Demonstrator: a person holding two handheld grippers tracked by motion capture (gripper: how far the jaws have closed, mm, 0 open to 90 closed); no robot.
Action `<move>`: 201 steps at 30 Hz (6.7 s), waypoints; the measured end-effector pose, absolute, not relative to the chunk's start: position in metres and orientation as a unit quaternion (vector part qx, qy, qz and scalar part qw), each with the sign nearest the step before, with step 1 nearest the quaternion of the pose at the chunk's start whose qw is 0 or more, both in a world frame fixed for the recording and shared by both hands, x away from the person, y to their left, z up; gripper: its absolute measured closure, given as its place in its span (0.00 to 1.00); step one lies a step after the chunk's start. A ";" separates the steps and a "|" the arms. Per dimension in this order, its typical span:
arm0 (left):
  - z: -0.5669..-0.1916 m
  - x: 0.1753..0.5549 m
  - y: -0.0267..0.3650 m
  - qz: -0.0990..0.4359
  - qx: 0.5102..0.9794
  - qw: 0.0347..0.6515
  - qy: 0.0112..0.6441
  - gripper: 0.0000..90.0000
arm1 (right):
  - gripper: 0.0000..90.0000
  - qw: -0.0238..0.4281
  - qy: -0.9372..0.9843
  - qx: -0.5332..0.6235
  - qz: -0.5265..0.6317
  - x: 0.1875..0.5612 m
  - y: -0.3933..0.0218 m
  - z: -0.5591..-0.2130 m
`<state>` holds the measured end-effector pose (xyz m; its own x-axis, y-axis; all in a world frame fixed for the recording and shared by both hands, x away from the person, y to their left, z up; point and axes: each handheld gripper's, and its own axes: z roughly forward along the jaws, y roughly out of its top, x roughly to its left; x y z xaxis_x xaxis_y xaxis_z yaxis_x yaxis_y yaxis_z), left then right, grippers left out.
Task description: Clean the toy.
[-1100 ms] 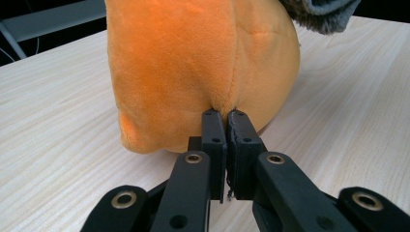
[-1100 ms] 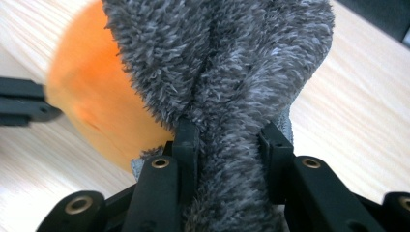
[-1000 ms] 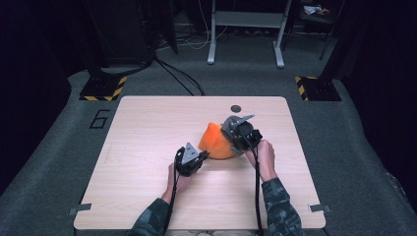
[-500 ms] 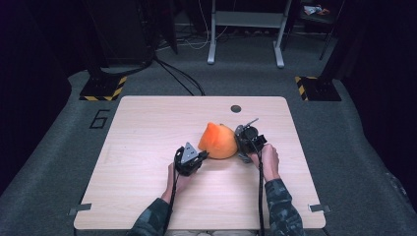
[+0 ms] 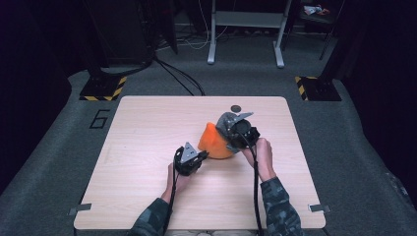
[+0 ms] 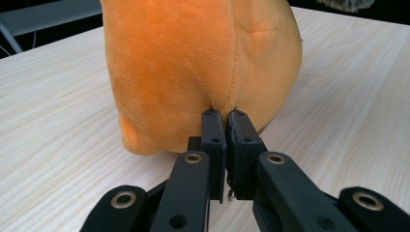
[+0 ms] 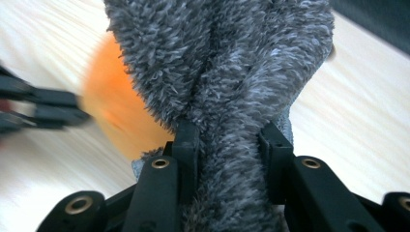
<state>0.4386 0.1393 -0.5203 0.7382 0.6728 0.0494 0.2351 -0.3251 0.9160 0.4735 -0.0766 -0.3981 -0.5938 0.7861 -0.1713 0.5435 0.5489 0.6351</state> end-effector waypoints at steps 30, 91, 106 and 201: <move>-0.520 0.439 0.139 0.219 0.786 0.502 0.287 0.96 | 0.73 0.190 0.844 0.444 0.232 0.486 -0.095 -0.425; -0.521 0.441 0.142 0.221 0.783 0.501 0.294 0.95 | 0.74 0.196 0.843 0.445 0.232 0.489 -0.104 -0.442; -0.517 0.448 0.128 0.283 0.807 0.440 0.275 0.49 | 0.74 0.206 0.851 0.428 0.224 0.492 -0.097 -0.440; -0.519 0.443 0.144 0.209 0.781 0.506 0.301 0.93 | 0.73 0.207 0.867 0.370 0.263 0.474 -0.051 -0.404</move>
